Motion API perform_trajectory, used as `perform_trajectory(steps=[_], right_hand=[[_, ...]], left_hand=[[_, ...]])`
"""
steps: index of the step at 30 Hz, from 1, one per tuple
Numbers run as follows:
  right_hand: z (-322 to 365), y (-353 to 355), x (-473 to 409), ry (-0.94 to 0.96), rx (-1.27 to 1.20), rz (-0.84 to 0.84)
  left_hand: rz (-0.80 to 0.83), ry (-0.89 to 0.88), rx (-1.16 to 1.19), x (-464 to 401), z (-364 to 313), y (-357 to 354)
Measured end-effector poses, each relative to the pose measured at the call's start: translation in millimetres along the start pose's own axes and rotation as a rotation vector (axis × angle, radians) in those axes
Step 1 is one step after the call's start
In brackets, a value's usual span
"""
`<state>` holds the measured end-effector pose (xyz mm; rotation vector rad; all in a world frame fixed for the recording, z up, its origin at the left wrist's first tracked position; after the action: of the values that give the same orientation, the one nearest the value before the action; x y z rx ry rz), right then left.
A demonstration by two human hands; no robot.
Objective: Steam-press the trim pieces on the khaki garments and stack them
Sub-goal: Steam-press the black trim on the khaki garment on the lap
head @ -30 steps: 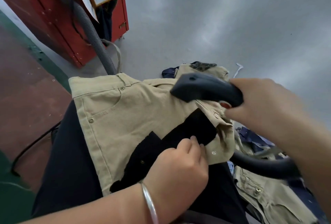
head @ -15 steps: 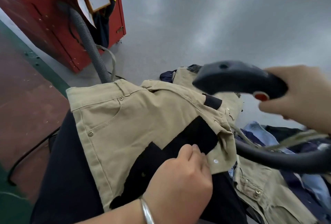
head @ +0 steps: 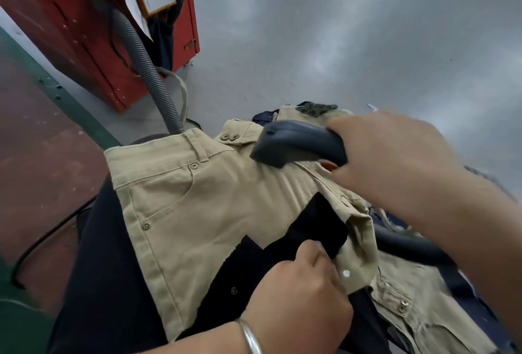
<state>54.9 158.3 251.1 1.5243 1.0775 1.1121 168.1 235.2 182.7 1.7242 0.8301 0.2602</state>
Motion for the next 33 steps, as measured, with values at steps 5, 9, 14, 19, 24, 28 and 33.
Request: perform_trajectory(steps=[5, 9, 14, 19, 24, 28, 33], right_hand=[[20, -4, -70, 0.034, -0.08, 0.008], [-21, 4, -79, -0.046, -0.216, -0.034], [-66, 25, 10, -0.052, -0.314, -0.069], [-75, 2, 84, -0.12, -0.352, 0.047], [-68, -35, 94, -0.179, -0.229, 0.176], [-65, -39, 69, -0.168, -0.285, 0.15], [-57, -33, 41, -0.138, -0.337, 0.099]], left_hand=[[0.027, -0.101, -0.111, 5, -8, 2], [0.063, -0.106, -0.082, 11, -8, -4], [0.072, -0.168, -0.081, 10, -9, -6], [0.026, -0.161, -0.035, 7, -10, -4], [0.058, -0.193, -0.037, 9, -12, -5], [0.102, -0.207, -0.069, 9, -11, -9], [0.095, -0.193, -0.059, 9, -12, -12]])
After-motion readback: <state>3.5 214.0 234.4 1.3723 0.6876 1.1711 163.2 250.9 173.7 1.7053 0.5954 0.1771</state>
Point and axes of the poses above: each hand's wrist, its own x-axis away from the middle knuckle, its own y-axis out of the back of the hand, z = x × y, the point moved 8 cm from there along -x, towards the middle knuckle, and after that the axes turned 10 degrees about y, right-handed, at the moved point
